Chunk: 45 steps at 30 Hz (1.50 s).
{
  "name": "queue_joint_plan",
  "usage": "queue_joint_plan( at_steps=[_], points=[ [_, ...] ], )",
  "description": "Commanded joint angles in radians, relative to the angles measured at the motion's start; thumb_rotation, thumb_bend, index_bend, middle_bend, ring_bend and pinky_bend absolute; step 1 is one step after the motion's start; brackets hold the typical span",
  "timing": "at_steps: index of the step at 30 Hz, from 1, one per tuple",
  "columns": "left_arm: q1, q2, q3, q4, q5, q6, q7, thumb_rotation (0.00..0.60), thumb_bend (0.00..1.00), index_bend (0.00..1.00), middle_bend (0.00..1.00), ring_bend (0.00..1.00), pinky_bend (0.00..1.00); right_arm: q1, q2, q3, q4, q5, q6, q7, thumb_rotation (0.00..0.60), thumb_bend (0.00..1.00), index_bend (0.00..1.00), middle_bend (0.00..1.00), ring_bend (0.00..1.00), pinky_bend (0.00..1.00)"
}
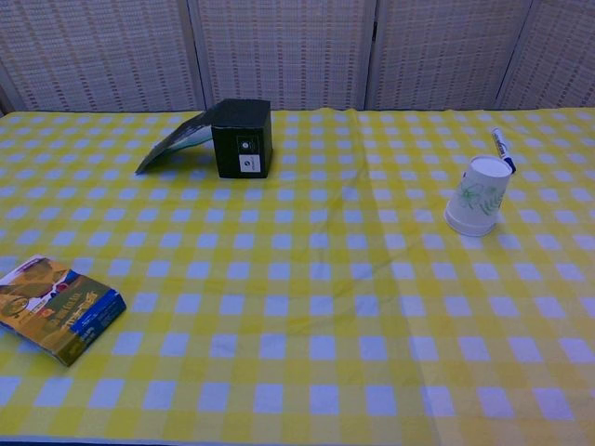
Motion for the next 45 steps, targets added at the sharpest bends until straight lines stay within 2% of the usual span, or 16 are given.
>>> queue_joint_plan(
  at_steps=[1, 7, 12, 19, 23, 27, 32, 38, 45],
  points=[
    [-0.001, -0.001, -0.008, 0.001, -0.006, 0.005, 0.001, 0.600, 0.32, 0.00, 0.00, 0.00, 0.23, 0.008, 0.002, 0.007, 0.004, 0.015, -0.024, 0.004, 0.600, 0.15, 0.01, 0.00, 0.00, 0.00],
    [0.008, 0.005, 0.001, -0.016, 0.029, 0.034, -0.003, 0.600, 0.32, 0.00, 0.00, 0.00, 0.23, 0.043, 0.037, 0.020, -0.034, 0.037, -0.098, 0.090, 0.600, 0.15, 0.01, 0.00, 0.00, 0.00],
    [0.013, 0.011, 0.004, -0.019, 0.044, 0.049, -0.014, 0.600, 0.32, 0.00, 0.00, 0.00, 0.23, 0.144, 0.092, 0.073, -0.109, 0.121, -0.272, 0.072, 0.600, 0.15, 0.01, 0.00, 0.00, 0.00],
    [0.031, 0.024, 0.008, -0.030, 0.069, 0.086, -0.020, 0.600, 0.32, 0.00, 0.00, 0.00, 0.23, 0.370, 0.162, 0.216, -0.239, 0.404, -0.591, -0.117, 0.600, 0.15, 0.01, 0.00, 0.00, 0.00],
    [0.037, 0.029, 0.006, -0.033, 0.069, 0.097, -0.024, 0.600, 0.32, 0.00, 0.00, 0.00, 0.23, 0.493, 0.161, 0.252, -0.252, 0.588, -0.730, -0.229, 0.600, 0.15, 0.01, 0.00, 0.00, 0.00],
    [0.041, 0.033, 0.009, -0.036, 0.077, 0.101, -0.026, 0.600, 0.32, 0.00, 0.00, 0.00, 0.23, 0.593, 0.146, 0.250, -0.252, 0.737, -0.816, -0.310, 0.600, 0.16, 0.01, 0.00, 0.00, 0.00],
    [0.043, 0.034, 0.010, -0.037, 0.082, 0.102, -0.028, 0.600, 0.32, 0.00, 0.00, 0.00, 0.23, 0.672, 0.127, 0.226, -0.256, 0.851, -0.837, -0.367, 0.600, 0.17, 0.01, 0.00, 0.00, 0.00],
    [0.045, 0.036, 0.012, -0.040, 0.092, 0.105, -0.031, 0.600, 0.32, 0.00, 0.00, 0.00, 0.23, 0.725, 0.082, 0.183, -0.233, 0.916, -0.831, -0.404, 0.600, 0.17, 0.01, 0.00, 0.00, 0.00],
    [0.054, 0.046, 0.012, -0.043, 0.103, 0.122, -0.043, 0.600, 0.32, 0.00, 0.00, 0.00, 0.23, 0.759, 0.021, 0.144, -0.177, 0.941, -0.820, -0.415, 0.600, 0.17, 0.02, 0.00, 0.00, 0.00]
  ],
)
